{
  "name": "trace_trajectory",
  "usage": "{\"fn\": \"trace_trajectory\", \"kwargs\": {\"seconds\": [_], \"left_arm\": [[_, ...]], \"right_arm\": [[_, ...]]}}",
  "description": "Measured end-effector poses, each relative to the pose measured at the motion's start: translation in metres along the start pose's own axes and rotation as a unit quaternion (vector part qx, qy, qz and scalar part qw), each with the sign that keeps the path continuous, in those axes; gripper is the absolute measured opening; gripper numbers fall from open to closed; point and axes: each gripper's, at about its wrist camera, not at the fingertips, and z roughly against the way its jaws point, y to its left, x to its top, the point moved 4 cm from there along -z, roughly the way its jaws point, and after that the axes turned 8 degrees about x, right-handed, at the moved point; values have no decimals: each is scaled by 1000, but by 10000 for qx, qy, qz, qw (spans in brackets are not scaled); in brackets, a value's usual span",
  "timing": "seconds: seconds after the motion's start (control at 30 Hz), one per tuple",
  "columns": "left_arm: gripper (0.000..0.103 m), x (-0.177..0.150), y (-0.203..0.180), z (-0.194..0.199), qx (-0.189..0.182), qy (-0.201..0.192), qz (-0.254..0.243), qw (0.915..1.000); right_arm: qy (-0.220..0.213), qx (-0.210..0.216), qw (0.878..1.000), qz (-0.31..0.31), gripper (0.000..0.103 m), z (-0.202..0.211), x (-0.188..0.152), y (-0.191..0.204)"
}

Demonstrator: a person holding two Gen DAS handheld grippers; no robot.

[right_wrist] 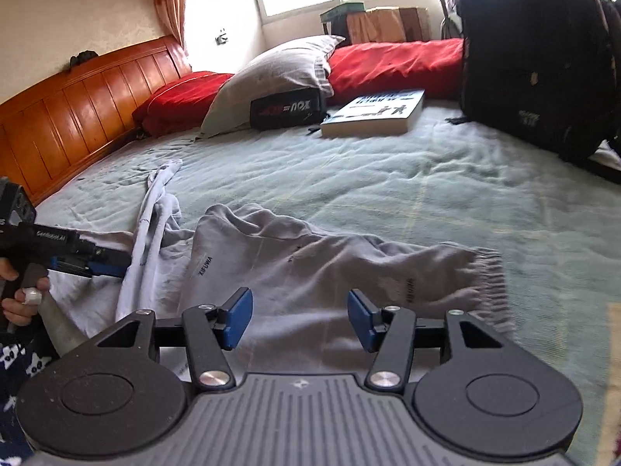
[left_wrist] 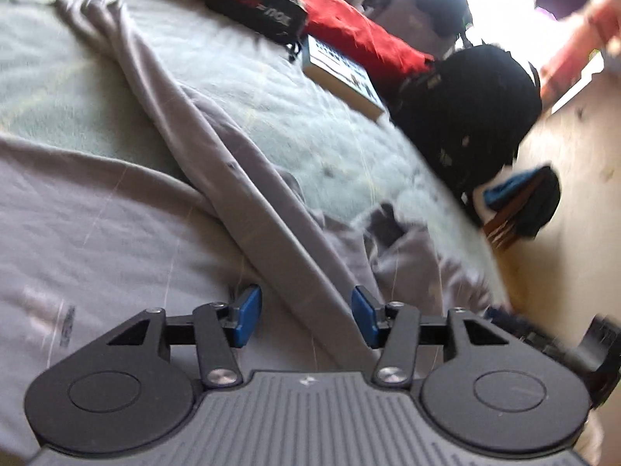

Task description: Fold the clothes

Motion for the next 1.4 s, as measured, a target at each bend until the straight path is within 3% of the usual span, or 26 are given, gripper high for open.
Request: {"fn": "trace_trajectory", "kwargs": {"seconds": [0.27, 0.63, 0.73, 0.87, 0.93, 0.97, 1.03, 1.17, 1.4], "left_arm": [[52, 38, 31, -23, -518, -132, 971, 9938], [53, 81, 50, -49, -443, -371, 1443, 9878], [51, 88, 47, -53, -324, -401, 1352, 9895], [39, 95, 43, -49, -158, -459, 1264, 9908], [16, 95, 38, -38, -9, -697, 1065, 9919], [12, 95, 36, -32, 30, -821, 1008, 9915], [11, 94, 29, -14, 98, -1137, 880, 9896], [10, 87, 12, 23, 366, -1757, 380, 9830], [10, 65, 3, 82, 725, -2495, -230, 9654]], "right_arm": [[182, 156, 9996, -123, 61, -31, 12, 5], [321, 174, 9987, -347, 62, -55, 22, -2], [331, 196, 9986, -358, 62, -56, 21, -1], [314, 226, 9985, -389, 64, -53, 19, 1], [323, 256, 9985, -364, 68, -50, 18, 2], [330, 285, 9985, -342, 69, -49, 17, 4], [358, 387, 9981, -327, 72, -48, 16, 6], [442, 495, 9974, -290, 88, -47, 11, 13], [541, 299, 9980, -110, 89, -45, 5, 24]]}}
